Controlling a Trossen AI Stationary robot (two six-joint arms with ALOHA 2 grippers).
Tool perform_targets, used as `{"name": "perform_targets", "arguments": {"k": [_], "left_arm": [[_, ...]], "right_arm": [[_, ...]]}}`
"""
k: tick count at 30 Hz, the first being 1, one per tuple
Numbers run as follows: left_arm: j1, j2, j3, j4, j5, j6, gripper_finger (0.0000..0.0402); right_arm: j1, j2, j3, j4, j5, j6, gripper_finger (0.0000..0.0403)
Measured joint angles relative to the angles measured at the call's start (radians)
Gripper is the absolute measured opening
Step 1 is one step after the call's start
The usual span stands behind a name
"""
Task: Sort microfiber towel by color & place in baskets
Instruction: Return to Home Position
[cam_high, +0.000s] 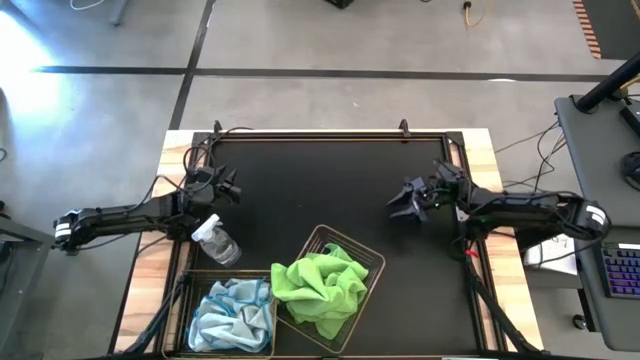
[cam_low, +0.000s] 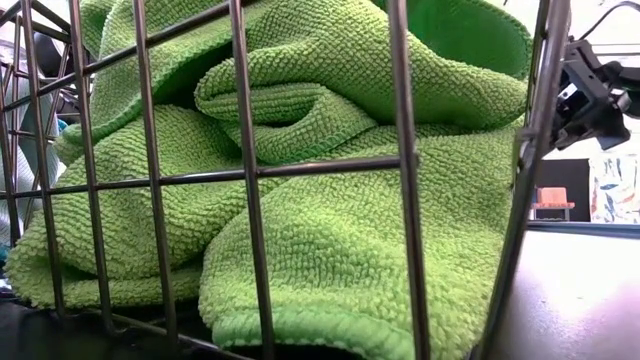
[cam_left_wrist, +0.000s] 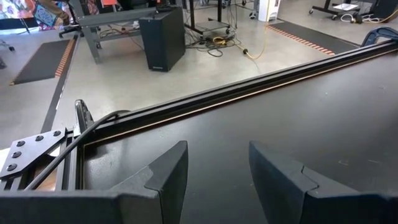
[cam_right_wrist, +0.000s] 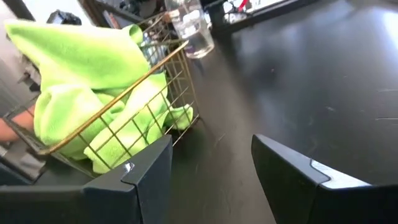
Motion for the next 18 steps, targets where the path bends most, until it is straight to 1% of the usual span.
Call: {"name": "perform_targets", "arguments": {"k": [7,18], "left_arm": [[0.0,0.018,0.0,-0.001,0.0,0.0,0.0155],[0.0,0.036,0.0,-0.002,0.0,-0.003,0.0155]], "right_arm": [[-0.027,-0.123,-0.041,-0.001,-0.001,0.054,0.0215],[-0.029,-0.303,-0.042,0.0,-0.001,0.129,0.0215]]}}
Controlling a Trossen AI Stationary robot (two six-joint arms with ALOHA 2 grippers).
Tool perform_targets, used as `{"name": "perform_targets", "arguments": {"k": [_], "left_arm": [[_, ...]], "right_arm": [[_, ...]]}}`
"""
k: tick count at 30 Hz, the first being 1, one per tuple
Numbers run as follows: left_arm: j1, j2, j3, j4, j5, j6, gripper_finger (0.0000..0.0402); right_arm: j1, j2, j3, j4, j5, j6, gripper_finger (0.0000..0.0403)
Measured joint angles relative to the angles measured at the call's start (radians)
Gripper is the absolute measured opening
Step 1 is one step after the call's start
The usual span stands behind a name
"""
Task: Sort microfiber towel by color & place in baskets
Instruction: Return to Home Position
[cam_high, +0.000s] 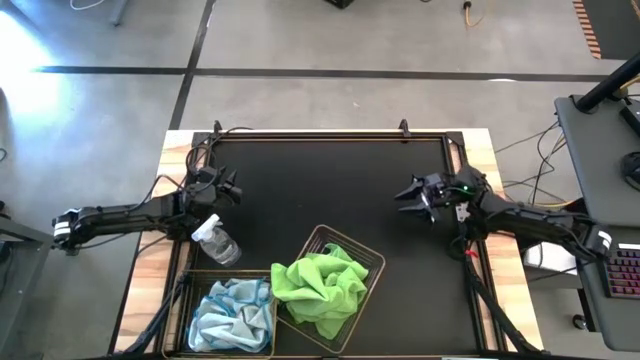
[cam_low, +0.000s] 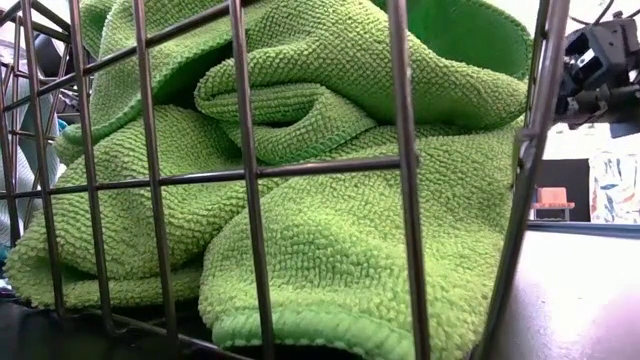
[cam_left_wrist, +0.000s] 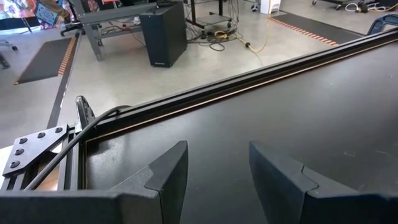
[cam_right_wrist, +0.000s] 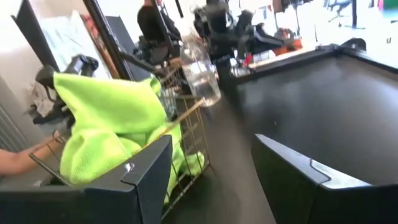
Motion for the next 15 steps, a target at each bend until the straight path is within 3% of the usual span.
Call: {"name": "perform_targets", "arguments": {"k": [15], "left_arm": [[0.0,0.002,0.0,0.0,0.0,0.0,0.0155]], "right_arm": [[-0.001,-0.27,0.0,-0.003,0.0,0.064,0.0215]]}}
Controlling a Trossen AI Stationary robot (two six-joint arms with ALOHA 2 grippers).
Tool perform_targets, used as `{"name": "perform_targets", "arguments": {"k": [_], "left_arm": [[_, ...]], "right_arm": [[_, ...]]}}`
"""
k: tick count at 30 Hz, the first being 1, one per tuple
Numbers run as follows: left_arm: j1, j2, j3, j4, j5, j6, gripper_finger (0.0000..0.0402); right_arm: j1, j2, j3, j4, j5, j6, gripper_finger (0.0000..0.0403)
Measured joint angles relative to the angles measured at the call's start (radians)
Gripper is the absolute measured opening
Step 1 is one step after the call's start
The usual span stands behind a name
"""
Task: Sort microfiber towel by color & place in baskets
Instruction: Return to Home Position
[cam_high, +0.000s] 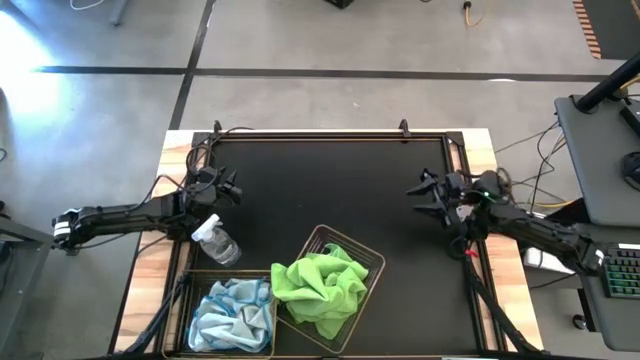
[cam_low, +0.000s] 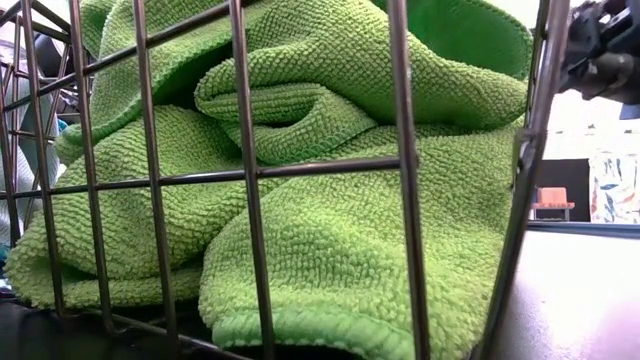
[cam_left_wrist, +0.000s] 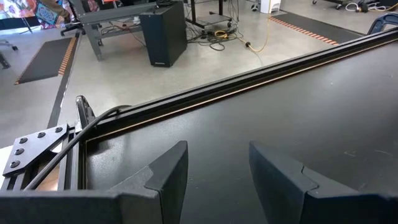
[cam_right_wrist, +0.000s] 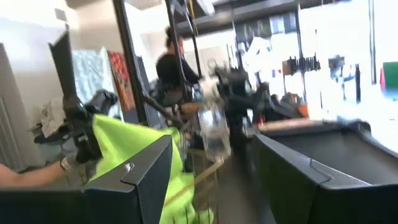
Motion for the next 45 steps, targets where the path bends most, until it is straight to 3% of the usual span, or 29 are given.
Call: {"name": "perform_targets", "arguments": {"k": [20,30,38,45], "left_arm": [[0.0,0.0,0.0,0.0,0.0,0.0,0.0155],[0.0,0.003,0.0,0.0,0.0,0.0,0.0155],[0.0,0.005,0.0,0.0,0.0,0.0,0.0155],[0.0,0.006,0.0,0.0,0.0,0.0,0.0155]], "right_arm": [[0.0,-0.265,-0.016,-0.011,-0.029,0.061,0.0215],[0.0,-0.28,-0.017,-0.138,-0.028,0.028,0.0215],[0.0,-0.28,-0.017,-0.499,-0.07,-0.103,0.0215],[0.0,-0.269,-0.018,-0.516,-0.073,-0.123,0.0215]]}}
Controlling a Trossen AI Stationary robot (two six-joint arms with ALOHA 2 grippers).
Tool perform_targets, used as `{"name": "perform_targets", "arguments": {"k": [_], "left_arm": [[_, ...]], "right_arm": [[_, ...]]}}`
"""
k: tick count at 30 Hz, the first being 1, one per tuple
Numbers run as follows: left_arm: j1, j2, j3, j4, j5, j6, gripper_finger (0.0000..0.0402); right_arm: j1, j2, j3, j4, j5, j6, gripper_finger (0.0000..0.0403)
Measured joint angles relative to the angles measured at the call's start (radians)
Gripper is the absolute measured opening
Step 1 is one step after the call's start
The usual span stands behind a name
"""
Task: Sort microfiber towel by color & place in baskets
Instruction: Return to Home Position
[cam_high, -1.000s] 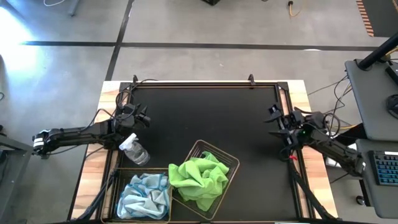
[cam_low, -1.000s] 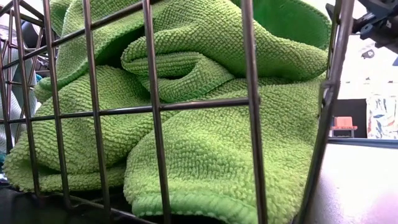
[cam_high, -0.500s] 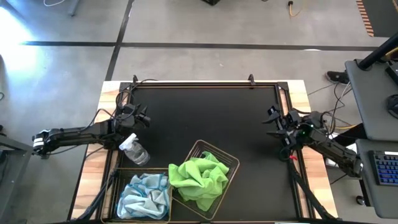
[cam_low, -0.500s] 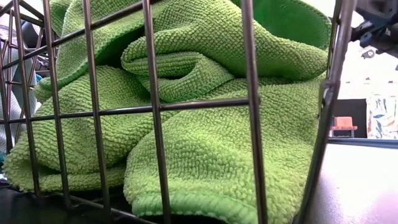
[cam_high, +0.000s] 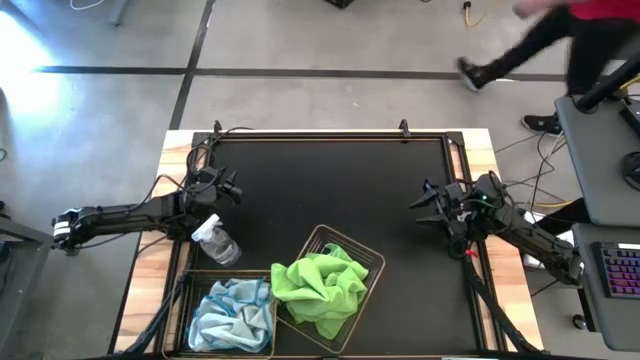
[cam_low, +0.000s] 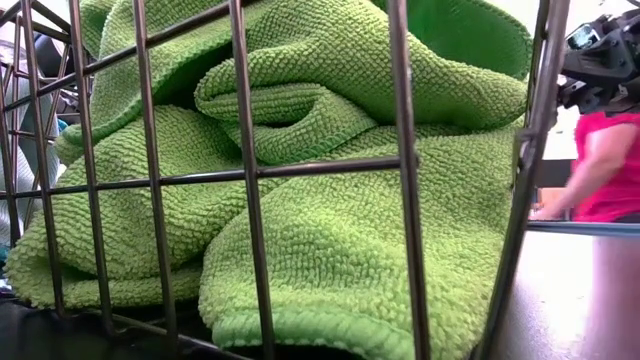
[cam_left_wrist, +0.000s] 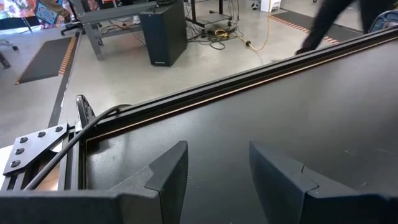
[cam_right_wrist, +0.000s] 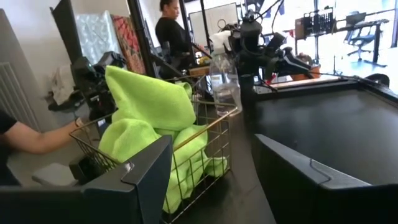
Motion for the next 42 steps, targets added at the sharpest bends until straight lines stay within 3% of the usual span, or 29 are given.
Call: {"name": "perform_targets", "arguments": {"k": [22,28,31,37,42], "left_arm": [[0.0,0.0,0.0,0.005,0.0,0.0,0.0155],[-0.007,-0.083,0.0,0.005,0.035,0.003,0.0155],[-0.007,-0.17,-0.001,0.004,0.046,0.077,0.0155],[-0.006,-0.325,-0.001,0.004,0.116,0.4,0.0155],[-0.006,-0.381,-0.001,0.005,0.141,0.422,0.0155]], "right_arm": [[0.0,0.002,-0.001,-0.001,0.003,-0.001,0.0215],[0.0,0.002,-0.002,-0.002,0.003,-0.001,0.0215],[0.0,0.002,-0.002,-0.002,0.003,-0.001,0.0215],[0.0,0.002,-0.002,-0.002,0.003,-0.001,0.0215],[0.0,0.003,-0.002,-0.002,0.003,-0.001,0.0215]]}}
